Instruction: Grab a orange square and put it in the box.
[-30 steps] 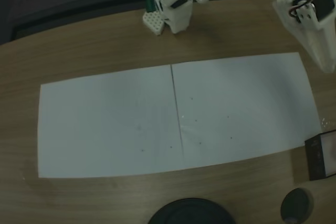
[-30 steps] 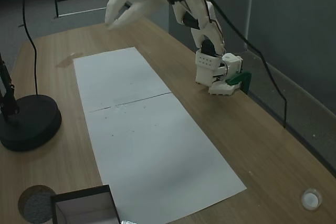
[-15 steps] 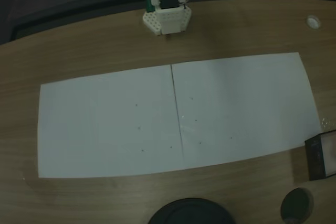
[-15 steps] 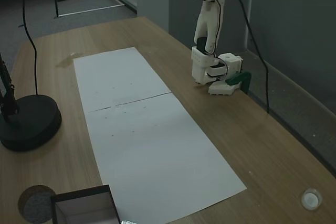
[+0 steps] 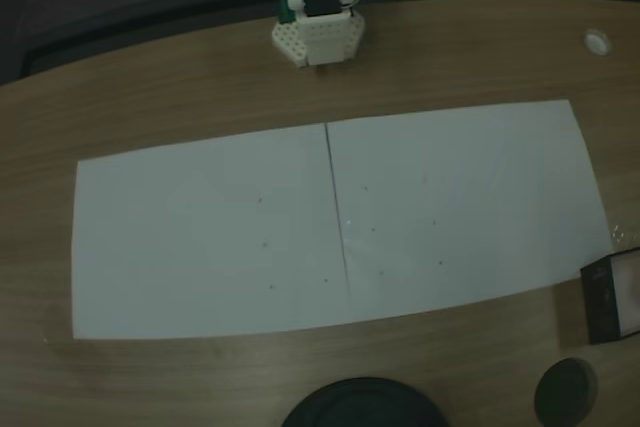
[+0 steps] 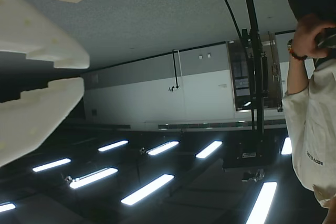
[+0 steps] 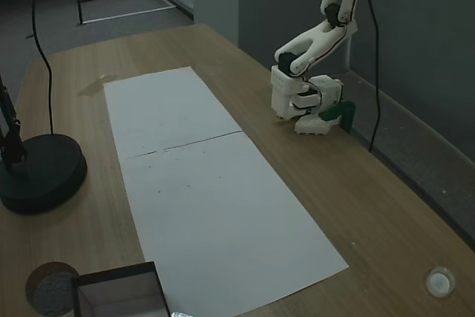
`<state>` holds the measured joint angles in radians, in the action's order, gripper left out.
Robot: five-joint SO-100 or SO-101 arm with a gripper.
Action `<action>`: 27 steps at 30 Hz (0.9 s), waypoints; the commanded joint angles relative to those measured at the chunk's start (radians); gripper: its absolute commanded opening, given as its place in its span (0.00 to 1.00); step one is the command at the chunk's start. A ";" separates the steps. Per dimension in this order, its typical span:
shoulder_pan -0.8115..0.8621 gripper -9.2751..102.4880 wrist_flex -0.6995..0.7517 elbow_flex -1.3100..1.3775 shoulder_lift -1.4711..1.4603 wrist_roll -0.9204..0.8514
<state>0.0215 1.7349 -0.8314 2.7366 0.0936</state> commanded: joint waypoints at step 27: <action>0.002 0.08 -0.051 -0.614 0.670 -0.087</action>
<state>0.0199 1.7211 -1.3975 3.4024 0.0184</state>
